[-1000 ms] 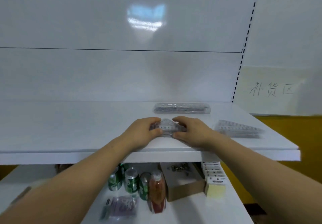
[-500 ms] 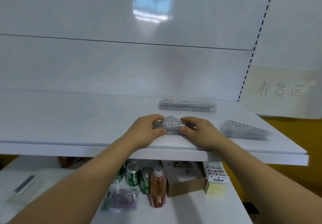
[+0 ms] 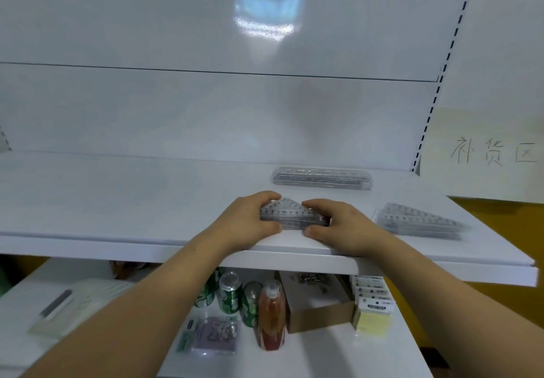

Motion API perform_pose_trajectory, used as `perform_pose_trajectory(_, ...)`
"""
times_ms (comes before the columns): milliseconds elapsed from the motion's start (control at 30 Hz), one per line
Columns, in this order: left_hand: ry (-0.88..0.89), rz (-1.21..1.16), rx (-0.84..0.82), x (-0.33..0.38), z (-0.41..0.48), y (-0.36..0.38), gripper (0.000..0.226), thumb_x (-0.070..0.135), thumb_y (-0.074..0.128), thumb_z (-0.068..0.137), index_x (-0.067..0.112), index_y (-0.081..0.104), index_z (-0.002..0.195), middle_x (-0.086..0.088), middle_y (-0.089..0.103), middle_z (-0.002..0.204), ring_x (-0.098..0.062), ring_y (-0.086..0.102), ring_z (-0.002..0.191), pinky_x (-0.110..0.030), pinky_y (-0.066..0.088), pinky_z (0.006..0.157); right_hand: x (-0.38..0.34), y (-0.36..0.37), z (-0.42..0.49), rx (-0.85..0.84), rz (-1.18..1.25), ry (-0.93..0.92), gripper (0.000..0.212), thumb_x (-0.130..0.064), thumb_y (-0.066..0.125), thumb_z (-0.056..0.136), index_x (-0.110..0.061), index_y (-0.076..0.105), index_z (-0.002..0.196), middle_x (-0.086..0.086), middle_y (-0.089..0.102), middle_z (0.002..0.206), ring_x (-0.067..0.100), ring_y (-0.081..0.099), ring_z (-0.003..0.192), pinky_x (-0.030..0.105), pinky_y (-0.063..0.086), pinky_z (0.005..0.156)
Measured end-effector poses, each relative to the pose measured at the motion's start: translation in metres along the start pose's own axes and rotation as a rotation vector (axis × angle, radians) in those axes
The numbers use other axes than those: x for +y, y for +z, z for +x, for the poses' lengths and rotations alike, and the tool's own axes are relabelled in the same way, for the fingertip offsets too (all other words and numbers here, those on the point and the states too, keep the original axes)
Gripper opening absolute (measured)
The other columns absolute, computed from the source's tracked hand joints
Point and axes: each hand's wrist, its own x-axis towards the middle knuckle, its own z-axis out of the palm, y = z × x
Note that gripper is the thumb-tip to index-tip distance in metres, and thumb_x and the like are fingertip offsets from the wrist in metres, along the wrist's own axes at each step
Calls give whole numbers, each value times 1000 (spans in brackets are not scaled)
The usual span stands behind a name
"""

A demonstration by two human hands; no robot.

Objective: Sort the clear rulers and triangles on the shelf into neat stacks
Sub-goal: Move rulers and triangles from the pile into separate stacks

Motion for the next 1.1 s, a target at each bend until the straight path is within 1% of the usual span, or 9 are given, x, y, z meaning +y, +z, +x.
perform_pose_trajectory(100, -6, -22, -15, 1, -1, -2, 62, 31, 70, 77, 32, 46, 135, 7, 55, 127, -7, 55, 105, -22, 46, 86, -2, -1, -2, 48, 54, 20, 61, -42, 69, 80, -30, 47, 136, -13, 57, 113, 7, 56, 92, 18, 42, 80)
perform_pose_trajectory(200, -12, -8, -13, -4, -3, -7, 59, 29, 66, 80, 31, 45, 135, 11, 52, 129, -6, 51, 107, -18, 41, 83, -2, 0, -4, 155, 81, 27, 50, -42, 71, 78, -28, 58, 124, -16, 60, 95, 5, 57, 83, 17, 43, 73)
perform_pose_trajectory(367, -41, -73, 99, -8, -7, -8, 36, 17, 61, 85, 26, 59, 120, 16, 57, 101, -5, 55, 94, -19, 39, 78, -3, -1, -5, 179, 60, 19, 30, -34, 68, 83, -23, 69, 111, -22, 60, 80, -1, 55, 74, 12, 39, 67)
perform_pose_trajectory(533, -28, -98, 97, -9, -7, -7, 32, 23, 64, 86, 27, 63, 117, 15, 61, 103, 3, 55, 90, -9, 38, 74, -2, -1, -5, 184, 108, 45, 35, -37, 66, 84, -24, 66, 117, -22, 60, 86, 0, 58, 83, 15, 42, 73)
perform_pose_trajectory(633, -55, -111, 87, -12, -6, -10, 36, 32, 67, 84, 26, 61, 120, 17, 61, 107, 3, 56, 94, -17, 43, 81, -1, 1, -5, 195, 131, 48, 37, -38, 63, 86, -25, 64, 120, -19, 63, 92, -1, 58, 87, 8, 40, 72)
perform_pose_trajectory(767, -59, -81, 145, -13, -7, -6, 24, 30, 64, 87, 24, 67, 111, 14, 66, 93, 1, 59, 85, -14, 44, 72, -1, 0, -4, 192, 154, 51, 36, -37, 64, 87, -25, 63, 121, -19, 63, 90, -5, 57, 84, 10, 39, 71)
perform_pose_trajectory(867, -53, -97, 163, -12, -10, -6, 29, 30, 65, 87, 25, 64, 115, 14, 65, 89, 0, 59, 83, -13, 41, 68, -2, 1, -6, 180, 148, 35, 41, -38, 70, 81, -29, 62, 121, -18, 65, 91, -6, 58, 80, 7, 40, 67)
perform_pose_trajectory(1000, -38, -19, 64, -13, -15, -10, 48, 29, 71, 81, 30, 55, 125, 12, 58, 102, 1, 54, 86, -13, 38, 73, -2, 2, -7, 156, 119, 27, 49, -35, 73, 78, -32, 58, 124, -19, 62, 93, -6, 58, 81, 4, 42, 61)
perform_pose_trajectory(1100, -35, 7, 86, -13, -16, -9, 44, 20, 67, 84, 27, 57, 126, 14, 56, 92, -3, 53, 79, -16, 38, 70, -1, 1, -6, 118, 70, 10, 53, -34, 73, 79, -34, 53, 128, -11, 61, 103, -3, 57, 83, 3, 41, 59)
